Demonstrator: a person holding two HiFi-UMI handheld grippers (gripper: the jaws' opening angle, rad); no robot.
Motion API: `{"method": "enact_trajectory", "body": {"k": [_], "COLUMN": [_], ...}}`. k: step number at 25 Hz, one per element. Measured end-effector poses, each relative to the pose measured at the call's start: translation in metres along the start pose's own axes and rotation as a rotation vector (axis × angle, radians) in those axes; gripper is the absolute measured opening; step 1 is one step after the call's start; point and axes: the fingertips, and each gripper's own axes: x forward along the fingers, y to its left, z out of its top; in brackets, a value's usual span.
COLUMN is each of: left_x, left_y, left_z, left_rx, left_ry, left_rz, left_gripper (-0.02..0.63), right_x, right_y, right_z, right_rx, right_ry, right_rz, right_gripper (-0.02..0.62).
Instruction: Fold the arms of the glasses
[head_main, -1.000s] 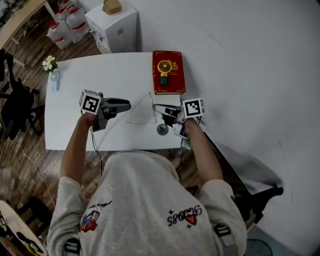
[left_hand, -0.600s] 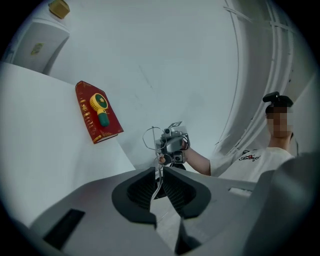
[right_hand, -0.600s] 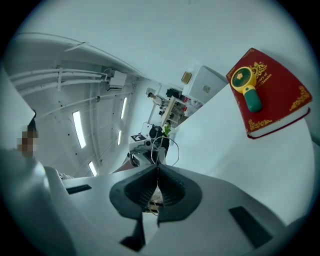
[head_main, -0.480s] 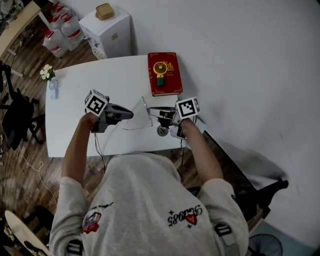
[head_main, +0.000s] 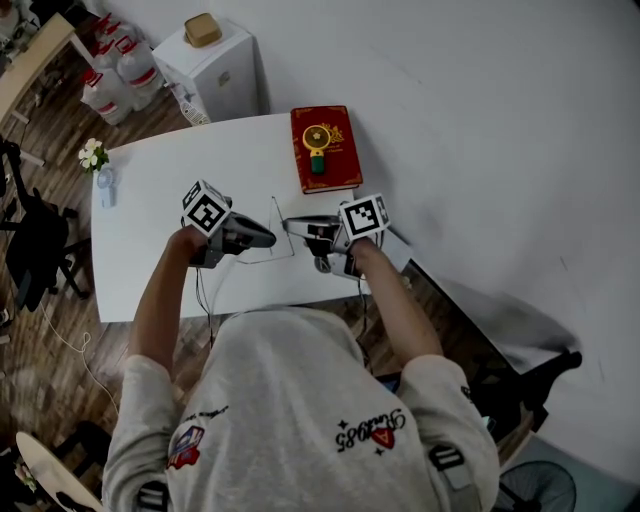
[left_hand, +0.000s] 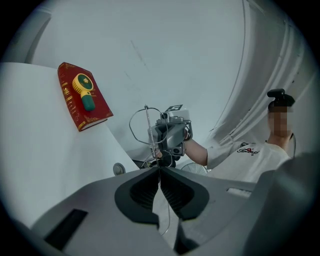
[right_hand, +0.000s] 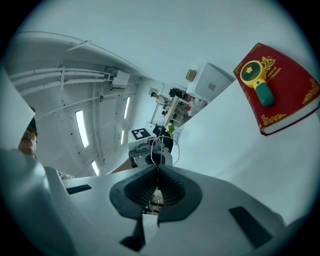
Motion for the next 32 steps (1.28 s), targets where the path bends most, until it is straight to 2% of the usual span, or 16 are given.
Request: {"method": "enact_trajectory", "body": {"k": [11, 17, 21, 25, 28, 32], "left_x": [0.021, 0.016, -0.001, -0.014, -0.017, -0.007], "left_y": [-0.002, 0.001, 0.003, 0.000, -0.002, 0.000], "left_z": [0.006, 0.016, 0.025, 0.028, 0.031, 0.032], "left_rx": [0.023, 0.016, 0.033, 0.043, 0.057, 0.083], "left_ry": [0.042, -0.028, -0.111, -0.157, -0.164, -0.110], "left_rz": [-0.007, -0.019, 0.014, 0.037, 0.050, 0.070], "left_gripper": [0.017, 0.017, 0.082, 0.098, 0.101, 0.103], "right_x": [0.004, -0.005, -0.012, -0.017, -0.016, -0.009], "right_y": [-0.001, -0.006, -0.007, -0.005, -0.004, -0.003], "right_z": [-0.005, 0.004, 0.015, 0.021, 0.023, 0.023], "right_rx": [0.010, 0.005, 0.004, 0.000, -0.005, 0.005], "right_ry": [-0.017, -0.057, -0.108, -0.133, -0.137, -0.131], "right_rz": [0.002, -0.008, -0.014, -0.010, -0.006, 0.006], "right_gripper": [0.009, 0.009, 0.009, 0.009, 0.009, 0.009]}}
